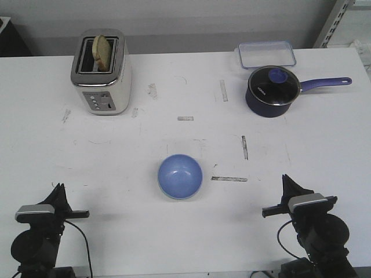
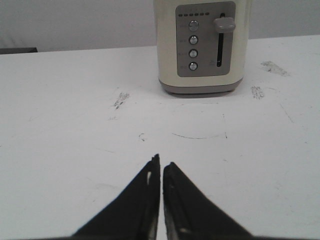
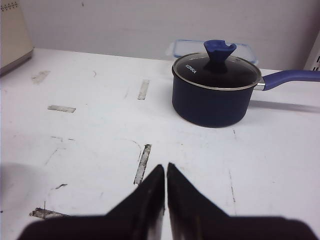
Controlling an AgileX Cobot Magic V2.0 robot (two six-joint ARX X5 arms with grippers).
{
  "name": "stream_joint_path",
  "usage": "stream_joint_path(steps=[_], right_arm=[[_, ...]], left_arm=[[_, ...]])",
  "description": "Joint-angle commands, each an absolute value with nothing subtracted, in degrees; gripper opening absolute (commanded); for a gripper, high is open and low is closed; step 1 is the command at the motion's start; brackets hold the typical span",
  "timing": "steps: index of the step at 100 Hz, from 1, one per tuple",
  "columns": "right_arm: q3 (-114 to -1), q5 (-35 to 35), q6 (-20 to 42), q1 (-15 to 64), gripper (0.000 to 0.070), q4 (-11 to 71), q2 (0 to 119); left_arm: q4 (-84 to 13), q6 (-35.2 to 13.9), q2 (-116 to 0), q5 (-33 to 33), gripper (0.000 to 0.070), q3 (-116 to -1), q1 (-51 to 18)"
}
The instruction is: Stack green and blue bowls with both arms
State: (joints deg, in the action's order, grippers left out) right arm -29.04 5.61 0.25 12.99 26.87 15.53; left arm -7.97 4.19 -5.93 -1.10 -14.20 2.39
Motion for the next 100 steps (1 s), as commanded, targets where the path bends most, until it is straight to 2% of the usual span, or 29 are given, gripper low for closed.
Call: stream_joint_path(steps=[1,17,27,100], right_arm=[[-29.1,5.7,0.1,13.1,0.0,26.2,15.8],[-29.1,5.7,0.1,13.1,0.0,26.2,15.8],[-29.1,5.7,0.1,13.1,0.0,26.1,15.8],[-29.1,5.7,0.1,13.1,0.0,26.2,15.8]], left_arm=[[-4.3,4.9,-3.7,-0.8,0.0001,-11.0,2.5],[0.7,4.8,-0.2,-0.9,0.0001,-4.2,1.6],[5.3,2.7,-0.2,-0.9,0.0001,-0.8,0.6],[4.8,2.2,-0.2,-0.6,0.0001,-0.7,-0.4]])
